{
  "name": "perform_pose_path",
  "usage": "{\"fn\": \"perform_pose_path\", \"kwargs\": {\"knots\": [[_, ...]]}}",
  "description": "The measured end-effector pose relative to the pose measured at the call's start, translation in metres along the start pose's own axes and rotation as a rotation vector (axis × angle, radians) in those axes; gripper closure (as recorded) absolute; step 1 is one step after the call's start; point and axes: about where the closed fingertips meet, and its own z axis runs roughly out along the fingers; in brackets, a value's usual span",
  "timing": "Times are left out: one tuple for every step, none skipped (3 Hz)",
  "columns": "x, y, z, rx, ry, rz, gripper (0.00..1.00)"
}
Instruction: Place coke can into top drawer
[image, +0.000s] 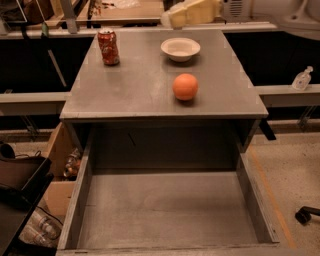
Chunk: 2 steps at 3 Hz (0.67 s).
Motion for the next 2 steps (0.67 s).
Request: {"fn": "perform_pose_path", "kwargs": {"knots": [[0.034, -0.04, 0.071, 0.09, 0.015, 0.12, 0.0], [0.071, -0.072, 0.125, 0.15, 0.037, 0.22, 0.0]]}}
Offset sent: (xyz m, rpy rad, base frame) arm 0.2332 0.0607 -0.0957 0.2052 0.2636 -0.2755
